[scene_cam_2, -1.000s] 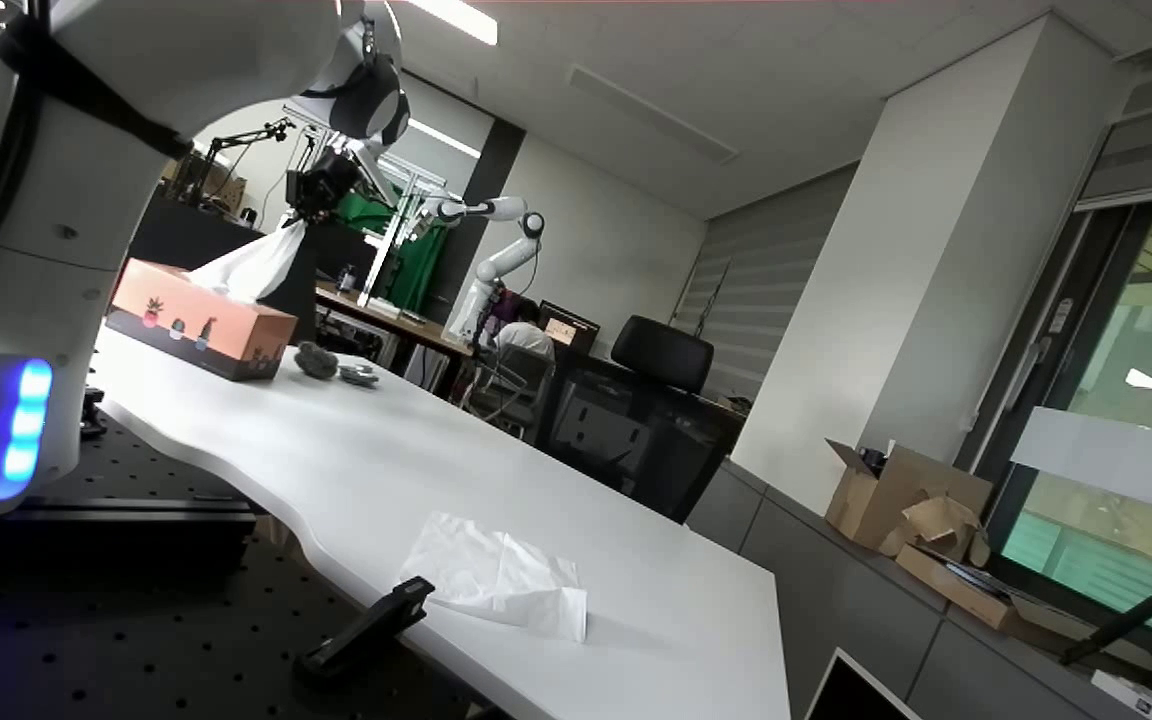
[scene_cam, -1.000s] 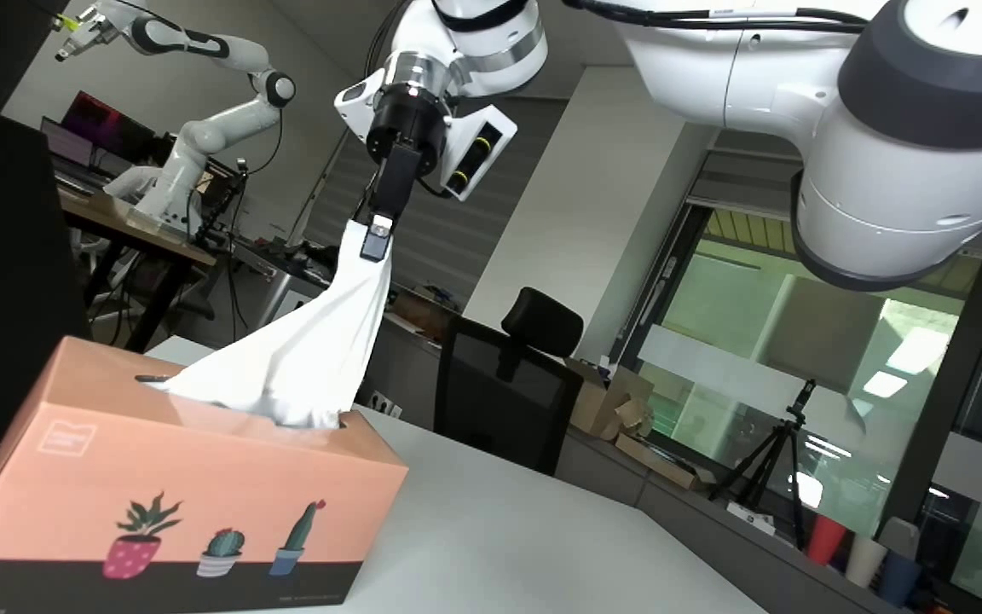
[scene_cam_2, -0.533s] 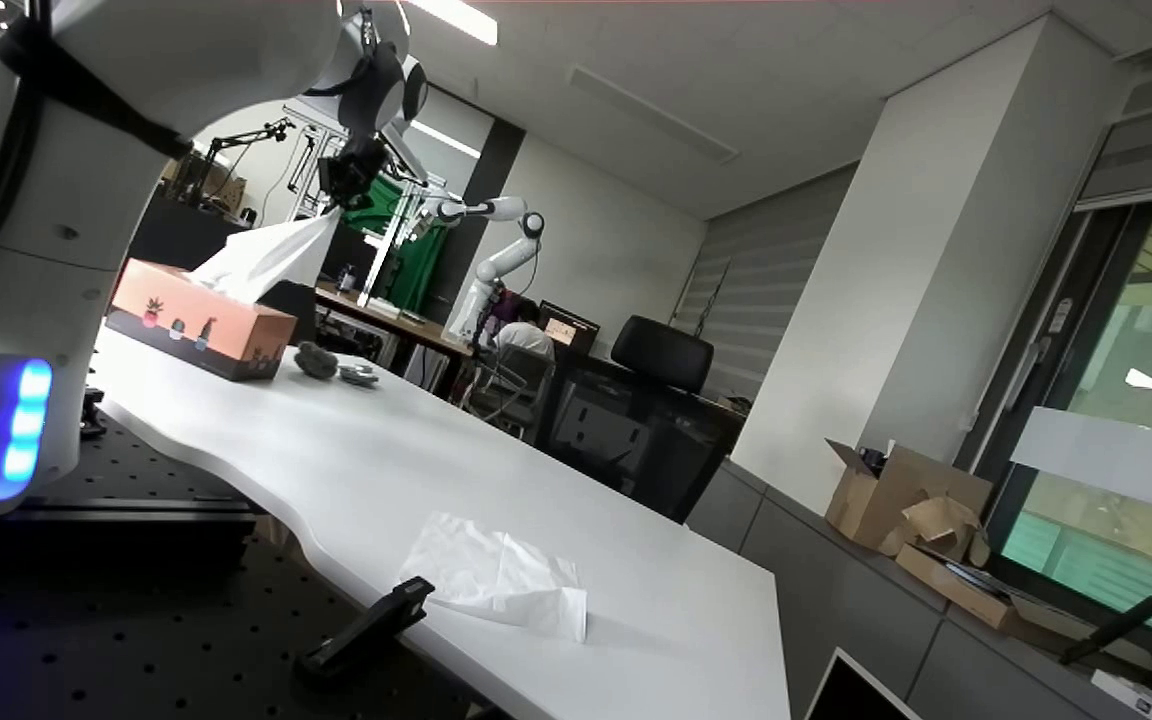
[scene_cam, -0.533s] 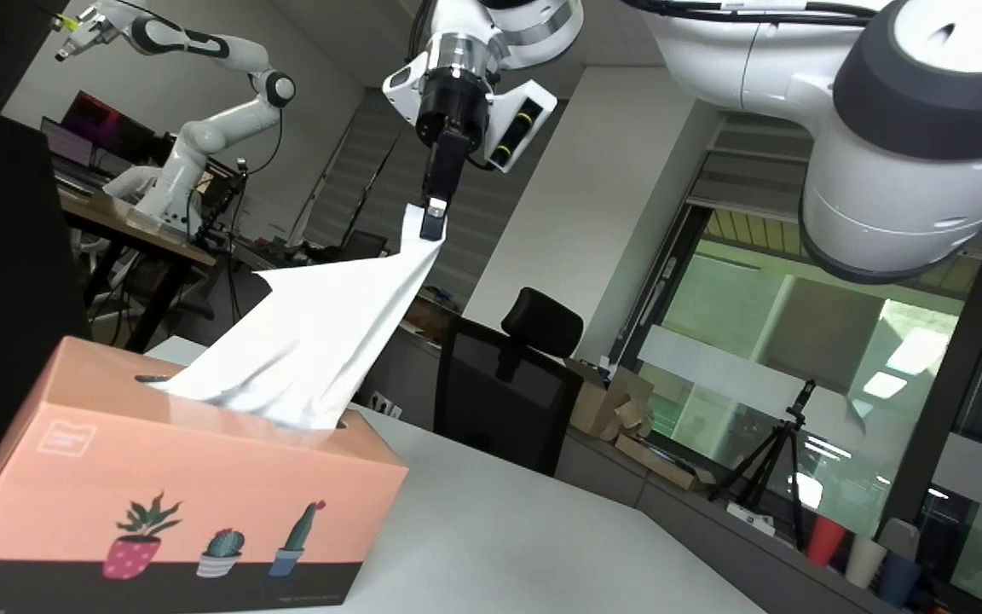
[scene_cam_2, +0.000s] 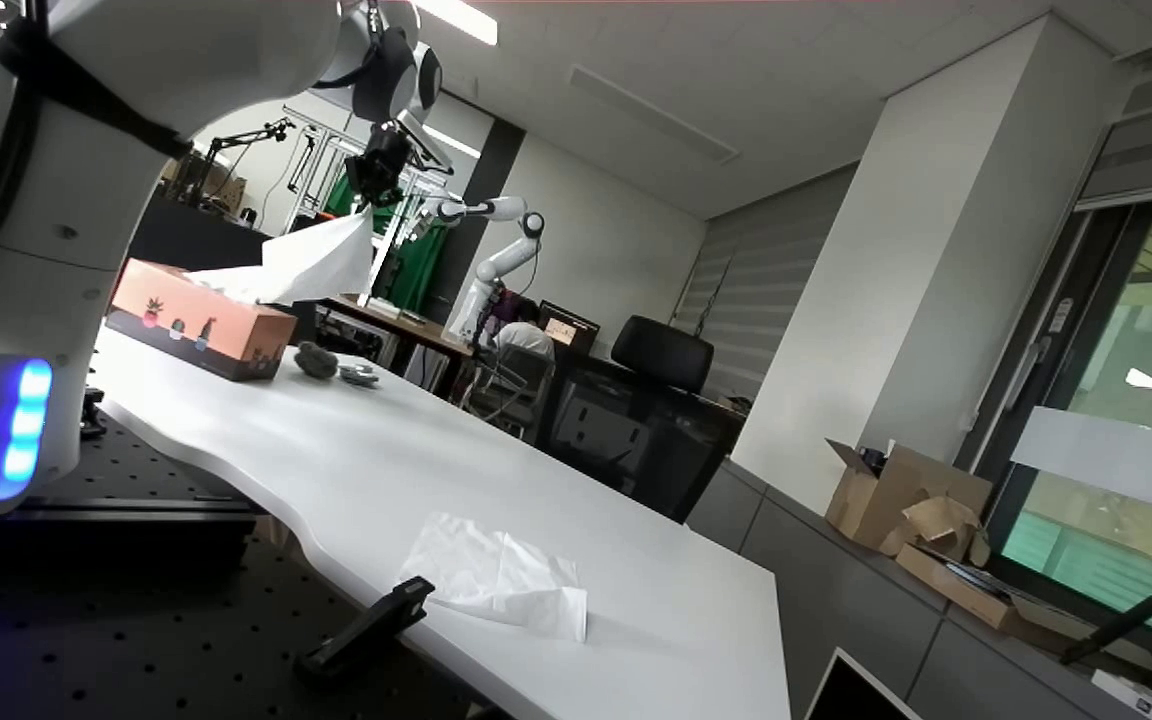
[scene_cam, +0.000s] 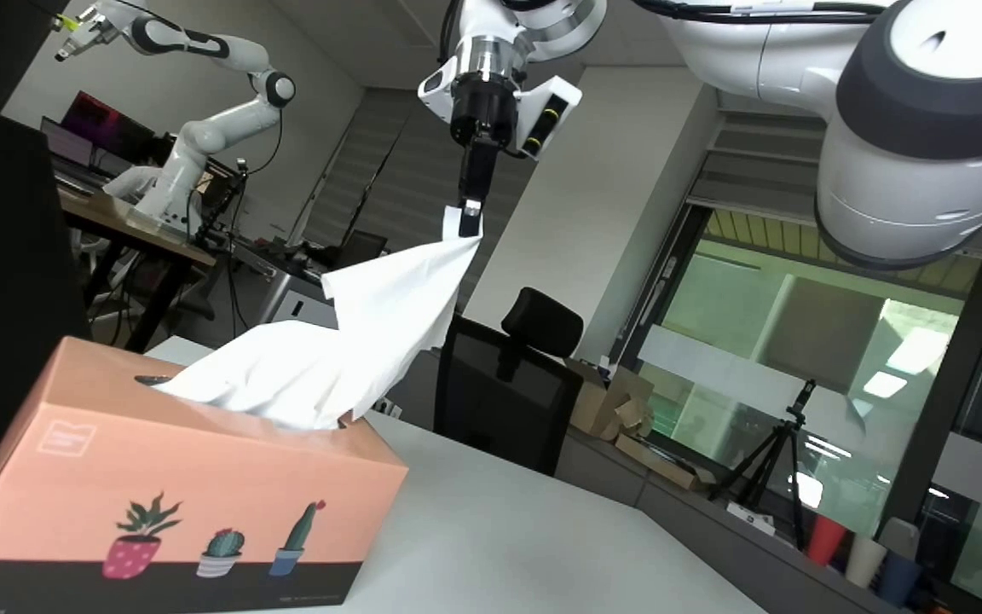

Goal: Take a tissue out of the box and put it on the table

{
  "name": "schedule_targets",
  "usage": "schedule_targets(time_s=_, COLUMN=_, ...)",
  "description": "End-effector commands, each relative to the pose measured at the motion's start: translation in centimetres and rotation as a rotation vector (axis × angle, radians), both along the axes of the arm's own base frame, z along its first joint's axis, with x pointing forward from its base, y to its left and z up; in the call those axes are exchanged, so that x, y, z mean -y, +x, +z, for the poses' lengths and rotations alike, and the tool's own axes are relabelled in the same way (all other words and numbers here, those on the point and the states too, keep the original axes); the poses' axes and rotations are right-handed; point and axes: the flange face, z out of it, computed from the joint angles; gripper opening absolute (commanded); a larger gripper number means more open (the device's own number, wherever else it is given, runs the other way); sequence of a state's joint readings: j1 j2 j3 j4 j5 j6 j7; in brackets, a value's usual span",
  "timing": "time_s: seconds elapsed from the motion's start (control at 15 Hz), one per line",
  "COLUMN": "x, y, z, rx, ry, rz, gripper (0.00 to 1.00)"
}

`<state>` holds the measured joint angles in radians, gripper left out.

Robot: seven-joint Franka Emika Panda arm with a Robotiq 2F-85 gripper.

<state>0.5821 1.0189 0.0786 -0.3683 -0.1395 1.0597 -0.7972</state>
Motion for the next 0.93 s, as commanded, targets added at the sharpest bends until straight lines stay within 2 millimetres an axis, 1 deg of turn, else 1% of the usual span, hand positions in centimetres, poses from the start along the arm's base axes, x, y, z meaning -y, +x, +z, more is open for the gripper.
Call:
schedule_targets(time_s=0.0, x=1.6, y=0.4, z=2.5, rx=0.044, ry=-0.012, rz=-0.083, gripper=0.0)
schedule_targets(time_s=0.07, x=0.6, y=0.2, z=1.1, rx=0.02, ry=-0.001, rz=-0.027, gripper=0.01)
schedule_targets(time_s=0.27, x=1.4, y=0.6, z=1.9, rx=0.034, ry=0.001, rz=-0.051, gripper=0.01)
schedule_targets(time_s=0.87, x=1.4, y=0.5, z=1.9, rx=0.034, ry=0.0, rz=-0.053, gripper=0.01)
